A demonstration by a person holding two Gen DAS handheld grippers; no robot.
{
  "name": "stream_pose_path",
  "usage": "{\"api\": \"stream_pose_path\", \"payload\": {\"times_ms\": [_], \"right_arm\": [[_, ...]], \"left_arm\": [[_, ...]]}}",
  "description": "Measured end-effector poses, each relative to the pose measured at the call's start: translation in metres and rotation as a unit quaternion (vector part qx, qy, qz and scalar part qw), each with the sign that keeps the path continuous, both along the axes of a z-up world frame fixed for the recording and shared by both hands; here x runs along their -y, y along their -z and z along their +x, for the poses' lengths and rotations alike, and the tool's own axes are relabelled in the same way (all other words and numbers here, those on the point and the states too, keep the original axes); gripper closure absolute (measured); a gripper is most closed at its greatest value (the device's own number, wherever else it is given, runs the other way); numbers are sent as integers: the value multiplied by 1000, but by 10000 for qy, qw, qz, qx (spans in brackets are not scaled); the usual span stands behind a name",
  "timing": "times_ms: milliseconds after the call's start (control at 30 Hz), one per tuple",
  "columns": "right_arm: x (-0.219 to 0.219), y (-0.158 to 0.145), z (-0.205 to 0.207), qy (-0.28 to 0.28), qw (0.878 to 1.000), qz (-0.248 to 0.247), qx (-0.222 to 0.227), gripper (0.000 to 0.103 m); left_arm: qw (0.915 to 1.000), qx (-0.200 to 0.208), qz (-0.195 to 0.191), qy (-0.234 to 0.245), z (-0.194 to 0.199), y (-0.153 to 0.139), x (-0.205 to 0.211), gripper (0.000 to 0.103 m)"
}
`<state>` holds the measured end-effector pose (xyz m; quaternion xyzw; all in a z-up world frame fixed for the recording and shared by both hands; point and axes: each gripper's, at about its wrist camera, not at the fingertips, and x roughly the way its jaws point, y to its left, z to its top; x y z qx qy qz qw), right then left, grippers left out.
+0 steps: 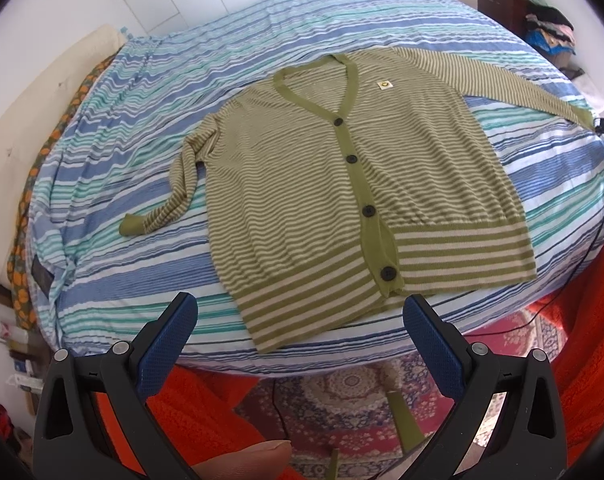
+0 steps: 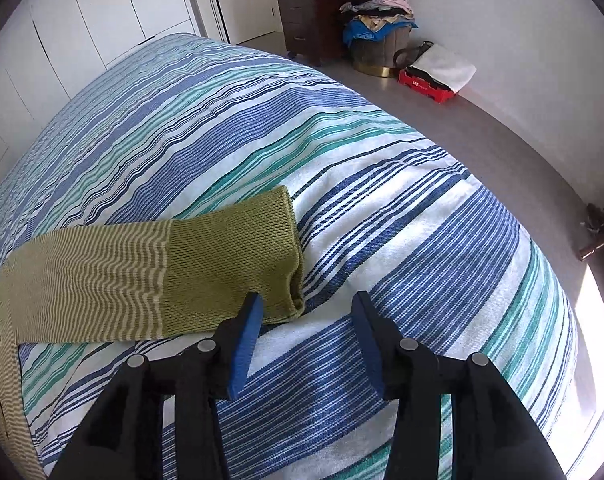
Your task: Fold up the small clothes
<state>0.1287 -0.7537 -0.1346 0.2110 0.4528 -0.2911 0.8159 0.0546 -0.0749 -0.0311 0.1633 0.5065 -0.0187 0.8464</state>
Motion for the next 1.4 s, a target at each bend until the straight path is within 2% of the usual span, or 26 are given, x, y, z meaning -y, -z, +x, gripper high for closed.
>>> {"api": "stream_pose_path", "payload": {"times_ms": [100, 167, 233, 300, 400, 500, 567, 667, 733, 833, 933, 1133, 1300, 1400], "right_arm": [[-30, -29, -22, -105, 9994, -238, 228, 51], [-71, -49, -30, -656, 9965, -245, 457, 51], [-127, -62, -37, -1427, 9877, -101, 639, 50], [-195, -69, -45, -2238, 9714, 164, 771, 49], [-299, -66, -60, -3289, 9376, 588, 966, 49], [-392, -52, -71, -4063, 9058, 767, 924, 48], [-437, -37, -72, -4411, 8911, 709, 801, 48], [-472, -11, -66, -4544, 8885, 385, 510, 48], [-474, 8, -61, -4467, 8936, 377, 236, 48], [-463, 26, -58, -4271, 9027, 521, 85, 48], [-456, 33, -60, -4183, 9059, 645, 166, 47], [-472, 38, -62, -4313, 9015, 324, 141, 36], [-473, 38, -63, -4280, 9031, 312, 150, 35], [-473, 34, -60, -4235, 9050, 393, 76, 35]], "left_arm": [[9998, -93, -43, -168, 2, 17, -16, 1], [9994, -183, -45, -279, 5, 29, -26, 1], [9992, -196, -123, -318, 5, 38, -32, 1], [9994, -82, -210, -270, 7, 43, -35, 1], [9988, 214, -374, -244, 18, 55, -39, 1], [9979, 375, -425, -322, 40, 80, -43, 1], [9979, 441, -355, -298, 55, 101, -42, 1], [9994, 264, -136, -192, 73, 140, -40, 0], [9992, 191, -307, -168, 75, 159, -45, 0], [9950, 451, -824, -353, 66, 161, -58, 0], [9939, 589, -900, -235, 62, 164, -59, 0], [9907, 390, -1296, -124, 66, 166, -68, 0], [9922, 333, -1199, 98, 62, 163, -68, 0], [9911, -86, -1290, 310, 67, 154, -74, 1]]}}
